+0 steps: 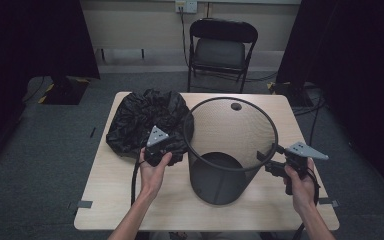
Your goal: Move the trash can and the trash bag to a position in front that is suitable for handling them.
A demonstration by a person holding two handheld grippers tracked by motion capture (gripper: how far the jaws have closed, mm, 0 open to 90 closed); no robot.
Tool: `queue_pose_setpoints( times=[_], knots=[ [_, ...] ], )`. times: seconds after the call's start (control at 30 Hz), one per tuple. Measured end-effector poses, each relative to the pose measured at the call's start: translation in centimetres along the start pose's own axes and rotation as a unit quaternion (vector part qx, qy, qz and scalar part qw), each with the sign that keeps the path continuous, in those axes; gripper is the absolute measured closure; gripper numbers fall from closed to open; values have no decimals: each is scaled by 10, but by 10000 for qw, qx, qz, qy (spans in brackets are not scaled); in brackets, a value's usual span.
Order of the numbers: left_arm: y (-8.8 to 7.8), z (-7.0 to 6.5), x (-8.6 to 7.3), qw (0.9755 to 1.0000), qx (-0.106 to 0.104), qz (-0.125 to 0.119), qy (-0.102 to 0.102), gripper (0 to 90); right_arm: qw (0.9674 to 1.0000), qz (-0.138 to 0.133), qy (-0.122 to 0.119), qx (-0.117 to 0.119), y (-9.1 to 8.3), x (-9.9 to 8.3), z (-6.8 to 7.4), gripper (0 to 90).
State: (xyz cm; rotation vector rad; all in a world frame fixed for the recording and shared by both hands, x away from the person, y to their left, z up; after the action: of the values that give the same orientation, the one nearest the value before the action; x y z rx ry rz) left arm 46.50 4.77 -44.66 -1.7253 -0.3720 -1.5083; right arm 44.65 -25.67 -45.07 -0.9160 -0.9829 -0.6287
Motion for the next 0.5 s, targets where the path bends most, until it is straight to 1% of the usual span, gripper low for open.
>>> queue_pose_setpoints(
  times=[0.07,0.17,0.2,0.23,0.27,0.3,0.37,0.5],
  knots=[
    [1,-4,0,10000,-12,10,10,365,10000,-2,48,18,-5,-2,-2,269],
    [2,-9,0,10000,-56,-1,-48,365,10000,-14,14,-5,-12,-4,-3,271],
    [2,-11,-1,9999,-78,43,-88,365,10000,-7,12,-11,-14,-5,-3,271],
    [3,-13,-3,9998,-94,136,-67,365,10000,4,53,-8,-16,-6,-4,271],
    [4,-15,-5,9997,-102,213,33,377,10000,17,76,3,-18,-8,-4,272],
    [4,-17,-6,9996,-120,234,112,380,10000,32,57,19,-20,-10,-5,273],
    [4,-20,-6,9997,-129,193,104,372,9999,108,50,17,-23,-14,-6,273],
    [6,-23,-5,9996,-193,201,102,372,9999,121,28,-7,-28,-19,-7,273]
  ],
)
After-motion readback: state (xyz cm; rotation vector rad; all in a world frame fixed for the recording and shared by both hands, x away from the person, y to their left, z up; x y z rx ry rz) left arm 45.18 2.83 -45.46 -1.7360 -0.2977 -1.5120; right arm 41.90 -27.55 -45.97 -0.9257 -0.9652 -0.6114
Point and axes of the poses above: each handheld gripper's, and its own axes: y roughly forward along the jaws, x roughly out of its top, z roughly to its left, the point moved 9 cm from there along y, roughly forward along the jaws, and after that the axes turned 11 degrees about y, right-handed, at the moved point
